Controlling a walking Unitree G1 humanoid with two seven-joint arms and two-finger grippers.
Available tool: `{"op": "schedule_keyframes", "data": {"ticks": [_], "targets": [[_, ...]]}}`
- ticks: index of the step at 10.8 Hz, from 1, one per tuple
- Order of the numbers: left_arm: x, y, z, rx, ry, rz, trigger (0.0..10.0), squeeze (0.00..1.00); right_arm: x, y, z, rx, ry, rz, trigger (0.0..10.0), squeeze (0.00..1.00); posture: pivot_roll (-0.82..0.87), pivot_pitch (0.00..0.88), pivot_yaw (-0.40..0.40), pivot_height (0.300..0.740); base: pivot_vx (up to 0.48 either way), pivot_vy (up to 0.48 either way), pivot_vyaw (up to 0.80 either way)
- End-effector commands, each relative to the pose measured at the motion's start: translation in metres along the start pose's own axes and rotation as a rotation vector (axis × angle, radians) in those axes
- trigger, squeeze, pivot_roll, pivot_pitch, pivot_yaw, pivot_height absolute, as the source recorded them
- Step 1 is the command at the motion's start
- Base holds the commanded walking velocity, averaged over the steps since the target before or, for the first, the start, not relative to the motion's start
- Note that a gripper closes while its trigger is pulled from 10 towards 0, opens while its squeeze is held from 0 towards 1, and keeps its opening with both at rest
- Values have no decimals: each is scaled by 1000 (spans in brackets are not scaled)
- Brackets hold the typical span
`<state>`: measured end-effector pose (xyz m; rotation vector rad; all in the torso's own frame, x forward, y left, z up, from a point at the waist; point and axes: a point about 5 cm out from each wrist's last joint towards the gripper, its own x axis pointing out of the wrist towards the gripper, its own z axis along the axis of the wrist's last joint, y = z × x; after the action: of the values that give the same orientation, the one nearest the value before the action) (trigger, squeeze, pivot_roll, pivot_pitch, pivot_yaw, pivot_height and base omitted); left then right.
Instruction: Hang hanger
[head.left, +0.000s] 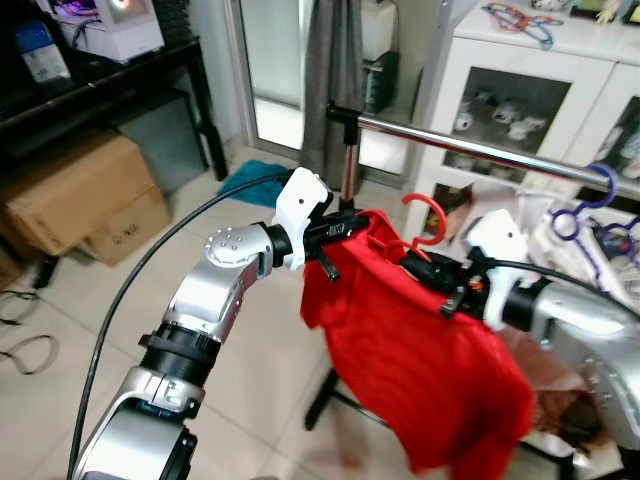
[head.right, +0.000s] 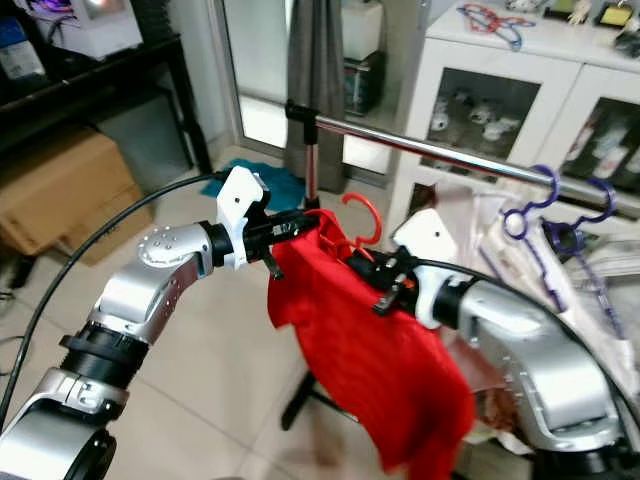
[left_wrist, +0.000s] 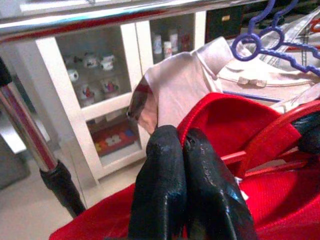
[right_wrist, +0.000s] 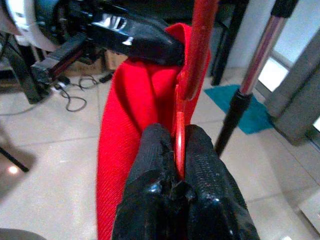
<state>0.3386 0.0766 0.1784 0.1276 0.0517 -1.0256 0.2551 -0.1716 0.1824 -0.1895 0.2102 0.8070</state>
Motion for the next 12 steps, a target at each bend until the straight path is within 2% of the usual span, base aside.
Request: {"op": "schedule_keyframes", "data": {"ticks": [1,3,6,8,10,12], "targets": [[-4,6,9,5,-15,27,0,0,-5,-2,10,-29,-49,9,0,0,-24,0,57,740,0,0,0],[-12,16,8,0,1,74,0,0,-10,-6,18,6,-129,34,0,0,-24,0,61,740,0,0,0],[-26,36,9,-68,-5,193,0,0,-20,-9,28,45,-206,77,0,0,-20,0,55,740,0,0,0],[-30,47,2,-143,20,340,0,0,-26,-15,35,75,-259,65,0,0,-23,0,50,740,0,0,0],[-29,47,0,-172,-5,460,0,0,-28,-19,42,110,-315,54,0,0,-22,0,49,740,0,0,0],[-30,44,-6,-167,12,496,0,0,-29,-19,47,137,-358,58,0,0,-21,0,49,740,0,0,0]]}}
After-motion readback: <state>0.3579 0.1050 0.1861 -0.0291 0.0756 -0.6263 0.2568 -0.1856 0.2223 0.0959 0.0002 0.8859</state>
